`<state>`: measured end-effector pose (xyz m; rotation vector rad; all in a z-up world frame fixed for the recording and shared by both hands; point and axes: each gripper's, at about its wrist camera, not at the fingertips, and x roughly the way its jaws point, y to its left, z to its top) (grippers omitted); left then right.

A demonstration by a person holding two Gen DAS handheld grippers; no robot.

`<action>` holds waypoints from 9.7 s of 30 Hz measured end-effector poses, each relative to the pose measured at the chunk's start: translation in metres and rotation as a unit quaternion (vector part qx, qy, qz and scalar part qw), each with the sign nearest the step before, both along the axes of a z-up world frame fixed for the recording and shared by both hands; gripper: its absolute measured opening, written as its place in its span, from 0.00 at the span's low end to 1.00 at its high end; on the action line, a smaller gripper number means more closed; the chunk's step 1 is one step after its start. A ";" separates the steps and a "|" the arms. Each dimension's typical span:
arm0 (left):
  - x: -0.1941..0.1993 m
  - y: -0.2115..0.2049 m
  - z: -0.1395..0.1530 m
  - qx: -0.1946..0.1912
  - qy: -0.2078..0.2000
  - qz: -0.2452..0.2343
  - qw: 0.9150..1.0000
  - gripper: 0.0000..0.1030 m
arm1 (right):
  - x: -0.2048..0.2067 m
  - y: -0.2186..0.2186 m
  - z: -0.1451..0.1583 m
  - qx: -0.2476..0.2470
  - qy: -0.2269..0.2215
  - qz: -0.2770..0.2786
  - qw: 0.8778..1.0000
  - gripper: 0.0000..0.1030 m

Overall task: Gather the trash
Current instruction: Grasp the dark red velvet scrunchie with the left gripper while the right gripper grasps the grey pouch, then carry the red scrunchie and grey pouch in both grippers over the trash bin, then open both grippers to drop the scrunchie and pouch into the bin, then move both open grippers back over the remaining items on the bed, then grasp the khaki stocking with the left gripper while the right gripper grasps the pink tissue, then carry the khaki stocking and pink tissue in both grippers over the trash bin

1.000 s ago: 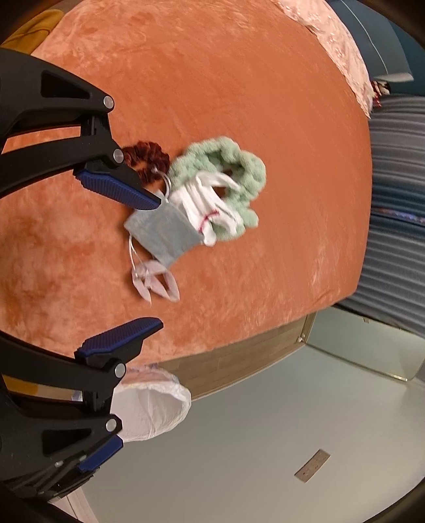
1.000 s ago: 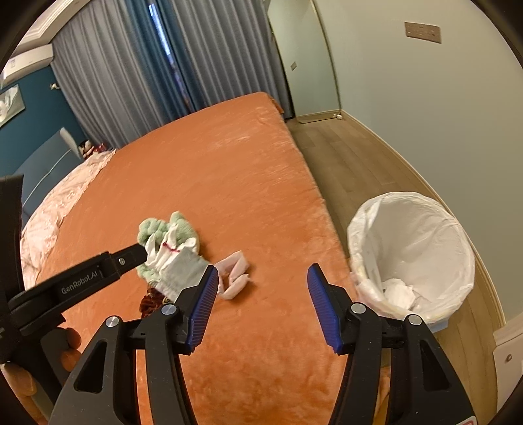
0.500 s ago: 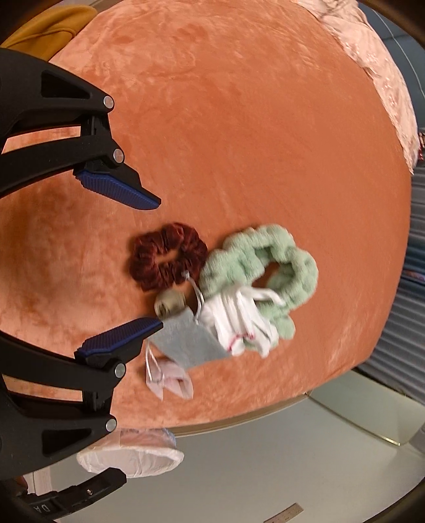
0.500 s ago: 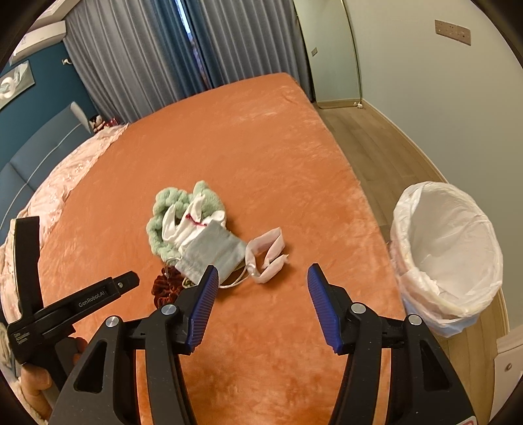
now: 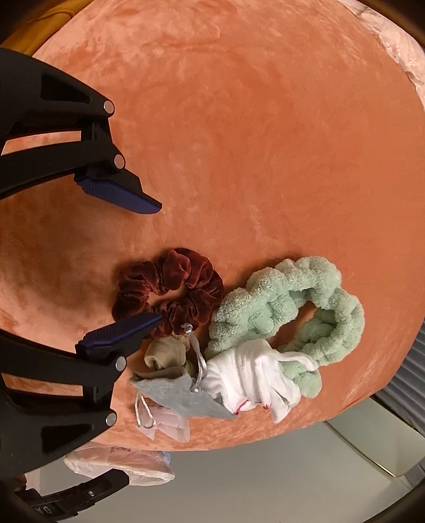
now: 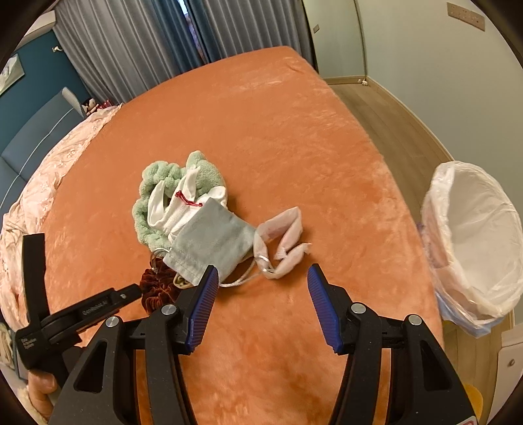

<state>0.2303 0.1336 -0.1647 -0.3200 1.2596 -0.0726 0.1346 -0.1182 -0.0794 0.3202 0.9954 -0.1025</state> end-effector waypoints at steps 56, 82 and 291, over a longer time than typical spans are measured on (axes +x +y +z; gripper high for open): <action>-0.062 -0.188 0.201 -0.016 -0.213 -0.195 0.957 0.13 | -0.057 -0.100 0.106 0.045 -0.145 -0.060 0.987 0.08; -0.102 -0.393 0.192 -0.097 -0.184 -0.341 0.917 0.28 | -0.151 -0.264 0.072 0.044 -0.131 -0.224 0.965 0.08; -0.134 -0.333 0.210 -0.030 -0.230 -0.277 0.932 0.36 | -0.151 -0.214 0.113 0.018 -0.154 -0.153 0.976 0.10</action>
